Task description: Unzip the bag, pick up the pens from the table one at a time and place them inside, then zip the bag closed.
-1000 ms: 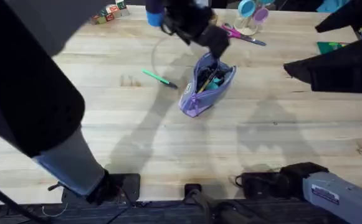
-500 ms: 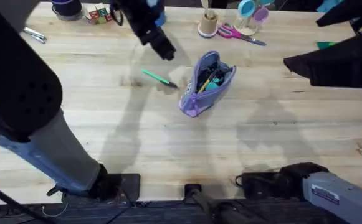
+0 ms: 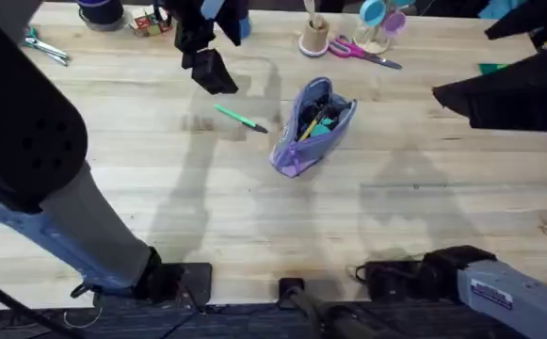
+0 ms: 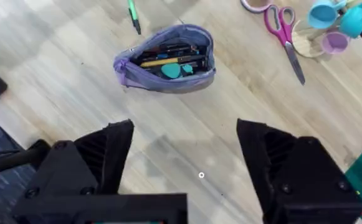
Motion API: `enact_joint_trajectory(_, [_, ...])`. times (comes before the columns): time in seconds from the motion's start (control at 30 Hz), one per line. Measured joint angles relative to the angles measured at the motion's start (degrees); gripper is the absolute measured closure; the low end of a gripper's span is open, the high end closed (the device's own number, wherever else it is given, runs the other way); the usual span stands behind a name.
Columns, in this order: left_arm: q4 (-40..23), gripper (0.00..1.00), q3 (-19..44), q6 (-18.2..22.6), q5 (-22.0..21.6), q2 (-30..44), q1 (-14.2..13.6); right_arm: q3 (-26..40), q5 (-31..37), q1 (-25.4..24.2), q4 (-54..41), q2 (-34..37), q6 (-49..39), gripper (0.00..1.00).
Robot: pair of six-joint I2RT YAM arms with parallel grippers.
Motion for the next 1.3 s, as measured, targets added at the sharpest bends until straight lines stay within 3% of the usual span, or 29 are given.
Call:
enact_joint_trajectory(0.3, [0.9, 0.006, 0.0, 4.4, 0.0, 0.0, 0.0, 0.0, 0.4, 0.0, 0.0, 0.0, 0.0, 0.006])
enact_joint_trajectory(0.83, [-0.2, 0.008, 0.0, 5.0, 5.2, 0.0, -0.5, 0.0, 0.4, 0.0, 0.1, 0.0, 0.0, 0.005])
enact_joint_trajectory(1.3, [-3.1, 0.006, 0.0, 4.9, -2.0, 4.7, -2.6, 0.0, 0.4, 0.0, 0.1, 0.0, 0.0, 0.005])
